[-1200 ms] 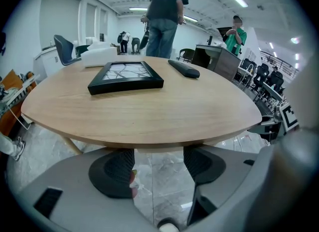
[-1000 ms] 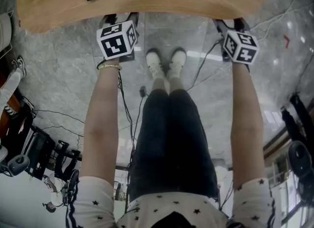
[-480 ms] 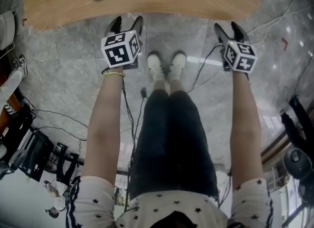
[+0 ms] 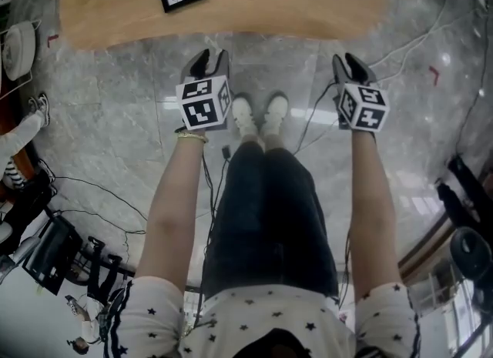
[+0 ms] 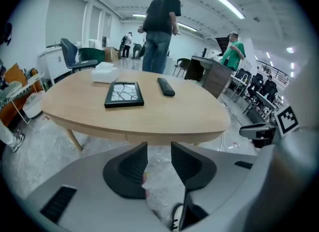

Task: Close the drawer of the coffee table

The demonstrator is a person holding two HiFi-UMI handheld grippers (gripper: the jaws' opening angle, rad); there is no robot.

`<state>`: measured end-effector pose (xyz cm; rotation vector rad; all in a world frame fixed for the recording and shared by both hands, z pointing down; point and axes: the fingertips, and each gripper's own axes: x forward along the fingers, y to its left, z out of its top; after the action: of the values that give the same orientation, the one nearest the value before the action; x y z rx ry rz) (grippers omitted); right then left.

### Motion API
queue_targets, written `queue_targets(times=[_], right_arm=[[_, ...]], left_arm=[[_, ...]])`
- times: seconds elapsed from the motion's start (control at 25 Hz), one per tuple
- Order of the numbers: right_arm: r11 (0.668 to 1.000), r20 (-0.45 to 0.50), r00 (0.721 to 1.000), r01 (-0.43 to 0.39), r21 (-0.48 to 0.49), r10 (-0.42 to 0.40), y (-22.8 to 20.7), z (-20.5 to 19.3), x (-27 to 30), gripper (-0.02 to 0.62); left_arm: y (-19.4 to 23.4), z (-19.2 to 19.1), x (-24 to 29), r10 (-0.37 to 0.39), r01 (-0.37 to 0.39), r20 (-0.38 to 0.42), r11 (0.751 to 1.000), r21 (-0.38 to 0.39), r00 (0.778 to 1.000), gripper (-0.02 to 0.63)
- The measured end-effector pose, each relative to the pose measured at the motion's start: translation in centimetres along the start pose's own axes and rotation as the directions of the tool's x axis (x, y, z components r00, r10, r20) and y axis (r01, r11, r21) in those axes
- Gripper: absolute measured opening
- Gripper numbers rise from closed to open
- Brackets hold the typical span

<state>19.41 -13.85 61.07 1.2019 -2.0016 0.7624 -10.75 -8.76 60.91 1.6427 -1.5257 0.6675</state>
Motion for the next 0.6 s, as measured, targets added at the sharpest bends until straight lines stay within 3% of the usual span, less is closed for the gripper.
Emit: queue_targets(times=[0.28, 0.6], right_arm=[[0.999, 0.021, 0.999, 0.034, 0.012, -0.034, 1.5, 1.5, -4.5, 0.057], [0.999, 0.054, 0.997, 0.047, 0.007, -0.047, 3.4, 3.8, -8.9, 0.011]], left_arm=[[-1.1, 2.5, -4.9, 0.03, -0.026, 0.06, 0.998, -0.055, 0.998, 0.076], [-3.2, 4.4, -9.6, 0.022, -0.017, 0.09, 0.998, -0.062, 0.996, 0.035]])
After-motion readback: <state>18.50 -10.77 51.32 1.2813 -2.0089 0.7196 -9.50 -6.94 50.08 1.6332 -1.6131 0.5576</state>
